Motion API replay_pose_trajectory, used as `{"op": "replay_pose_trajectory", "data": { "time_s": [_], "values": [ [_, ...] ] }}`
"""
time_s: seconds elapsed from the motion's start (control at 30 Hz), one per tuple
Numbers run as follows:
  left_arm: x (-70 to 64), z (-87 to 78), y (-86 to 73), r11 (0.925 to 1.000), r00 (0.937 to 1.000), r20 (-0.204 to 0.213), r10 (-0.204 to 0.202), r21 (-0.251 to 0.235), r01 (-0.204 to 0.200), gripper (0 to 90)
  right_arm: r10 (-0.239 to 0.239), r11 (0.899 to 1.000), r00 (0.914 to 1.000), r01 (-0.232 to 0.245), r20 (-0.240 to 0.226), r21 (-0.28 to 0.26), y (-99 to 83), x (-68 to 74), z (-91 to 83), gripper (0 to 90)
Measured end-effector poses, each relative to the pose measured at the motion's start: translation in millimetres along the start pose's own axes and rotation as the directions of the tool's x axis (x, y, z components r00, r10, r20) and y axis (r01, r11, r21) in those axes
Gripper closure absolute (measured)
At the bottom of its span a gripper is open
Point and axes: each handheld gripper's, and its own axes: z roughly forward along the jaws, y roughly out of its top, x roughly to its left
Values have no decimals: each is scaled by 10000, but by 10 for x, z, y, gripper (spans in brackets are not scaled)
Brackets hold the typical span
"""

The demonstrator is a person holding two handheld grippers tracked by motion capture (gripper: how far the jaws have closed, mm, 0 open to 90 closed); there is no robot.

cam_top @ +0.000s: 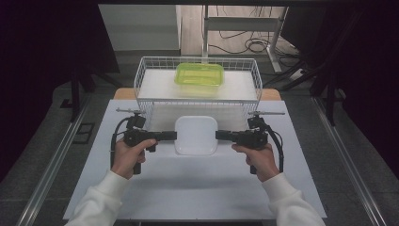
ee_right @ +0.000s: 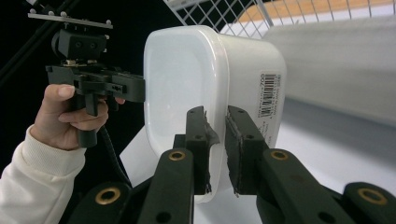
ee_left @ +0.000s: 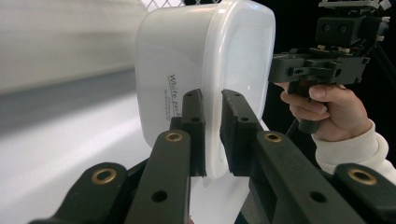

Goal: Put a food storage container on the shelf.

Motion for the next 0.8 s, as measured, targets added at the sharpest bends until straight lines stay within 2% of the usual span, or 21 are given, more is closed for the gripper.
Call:
{"op": "replay_pose_trajectory", "data": {
  "time_s": [0.37,0.67,0.8],
  "values": [
    [-230,-104,346,9982,9986,-87,514,-320,-517,807,-503,9981,9987,505,55,-352,347,169,-140,792],
    [-309,-161,508,9962,9976,-59,693,-522,-695,807,-797,9954,9968,802,114,-517,554,282,-210,791],
    [-348,-220,640,9947,9964,-128,842,-588,-848,805,-899,9942,9959,900,50,-582,652,323,-221,792]
  ]
}}
